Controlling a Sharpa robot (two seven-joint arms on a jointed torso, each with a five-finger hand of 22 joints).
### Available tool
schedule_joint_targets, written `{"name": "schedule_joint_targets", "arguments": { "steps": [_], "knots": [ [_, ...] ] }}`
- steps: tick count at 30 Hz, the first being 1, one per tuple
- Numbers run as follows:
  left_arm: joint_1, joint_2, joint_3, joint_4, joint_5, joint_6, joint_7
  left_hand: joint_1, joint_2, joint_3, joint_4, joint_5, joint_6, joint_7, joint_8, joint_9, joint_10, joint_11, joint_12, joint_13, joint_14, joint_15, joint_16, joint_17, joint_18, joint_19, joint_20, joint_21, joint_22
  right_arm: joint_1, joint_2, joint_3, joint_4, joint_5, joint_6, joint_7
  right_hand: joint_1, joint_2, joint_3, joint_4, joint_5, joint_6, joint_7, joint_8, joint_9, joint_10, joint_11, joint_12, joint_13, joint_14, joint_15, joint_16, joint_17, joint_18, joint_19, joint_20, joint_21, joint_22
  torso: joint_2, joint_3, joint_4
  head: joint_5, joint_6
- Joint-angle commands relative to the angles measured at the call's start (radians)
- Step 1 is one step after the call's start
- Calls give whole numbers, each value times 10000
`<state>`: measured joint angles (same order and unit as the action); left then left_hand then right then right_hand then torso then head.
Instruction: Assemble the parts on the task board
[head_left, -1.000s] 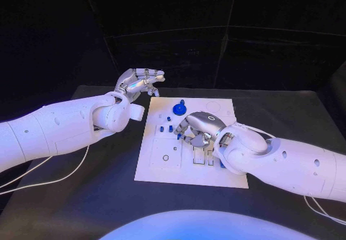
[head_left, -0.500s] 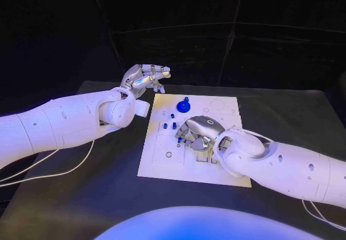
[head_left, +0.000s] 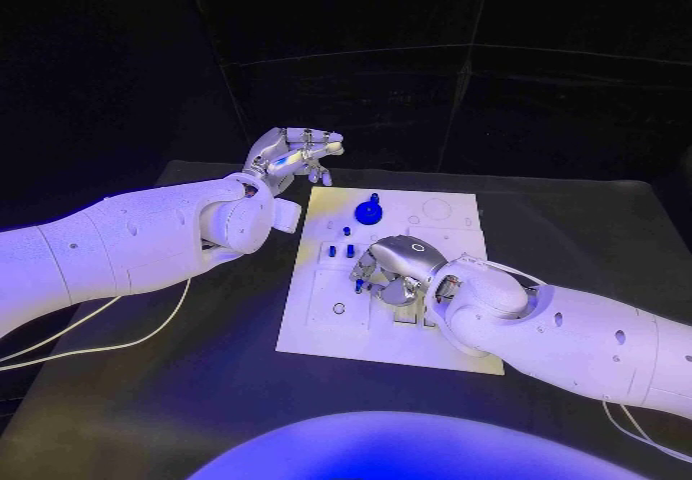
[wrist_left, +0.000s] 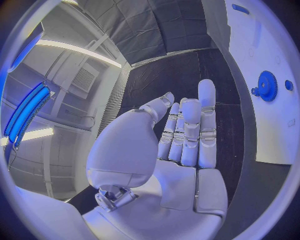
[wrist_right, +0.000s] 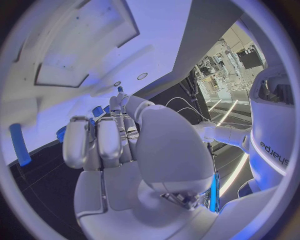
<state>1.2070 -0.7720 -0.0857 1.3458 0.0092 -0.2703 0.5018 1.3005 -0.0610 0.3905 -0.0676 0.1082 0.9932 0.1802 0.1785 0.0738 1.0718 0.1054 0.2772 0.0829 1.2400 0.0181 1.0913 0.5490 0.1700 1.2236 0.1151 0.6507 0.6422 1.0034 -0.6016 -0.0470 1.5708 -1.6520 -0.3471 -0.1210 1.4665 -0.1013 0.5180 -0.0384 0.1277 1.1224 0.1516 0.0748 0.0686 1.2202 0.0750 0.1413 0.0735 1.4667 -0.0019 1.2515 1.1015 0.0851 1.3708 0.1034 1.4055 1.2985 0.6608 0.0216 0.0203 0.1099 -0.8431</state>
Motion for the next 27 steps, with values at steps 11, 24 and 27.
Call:
{"name": "schedule_joint_targets", "arguments": {
  "steps": [11, 24, 27],
  "knots": [
    [16, 19, 9, -26, 31, 155, 14, 34, 44, -53, 19, -17, -70, 17, 61, 6, -49, 15, 36, 10, -70, 12, -52, -8, 124, -64, 17, -45, -10, 8, 77, 0, -35, -297, 394, -147, -100, 26, 21, -1, -63, 41, 35, -21, 12, 22, 46, -53, 8, 241, -17, 36, -10, -161, 2, 6, 16, -9, -4, -2, 7, 28, -53],
    [15, 21, 8, -43, 31, 180, -3, 34, 44, -53, 19, -17, -70, 17, 61, 6, -49, 15, 36, 10, -70, 12, -52, -8, 124, -64, 17, -45, -10, 6, 118, -2, -49, -624, 304, -475, -136, 36, 16, 0, -83, 40, 34, -23, 13, 18, 45, -57, 9, 239, -16, 30, -24, -160, 0, 8, 14, -10, 1, -3, 1, 34, -80],
    [15, 23, 8, -46, 31, 186, -8, 34, 44, -53, 19, -17, -70, 17, 61, 6, -49, 15, 36, 10, -70, 12, -52, -8, 124, -64, 17, -45, -10, 6, 132, -2, -47, -634, 320, -471, -136, 36, 16, 0, -83, 40, 34, -23, 13, 18, 45, -57, 9, 239, -16, 30, -24, -160, 0, 8, 14, -10, 5, -3, 3, 36, -83]
  ]
}}
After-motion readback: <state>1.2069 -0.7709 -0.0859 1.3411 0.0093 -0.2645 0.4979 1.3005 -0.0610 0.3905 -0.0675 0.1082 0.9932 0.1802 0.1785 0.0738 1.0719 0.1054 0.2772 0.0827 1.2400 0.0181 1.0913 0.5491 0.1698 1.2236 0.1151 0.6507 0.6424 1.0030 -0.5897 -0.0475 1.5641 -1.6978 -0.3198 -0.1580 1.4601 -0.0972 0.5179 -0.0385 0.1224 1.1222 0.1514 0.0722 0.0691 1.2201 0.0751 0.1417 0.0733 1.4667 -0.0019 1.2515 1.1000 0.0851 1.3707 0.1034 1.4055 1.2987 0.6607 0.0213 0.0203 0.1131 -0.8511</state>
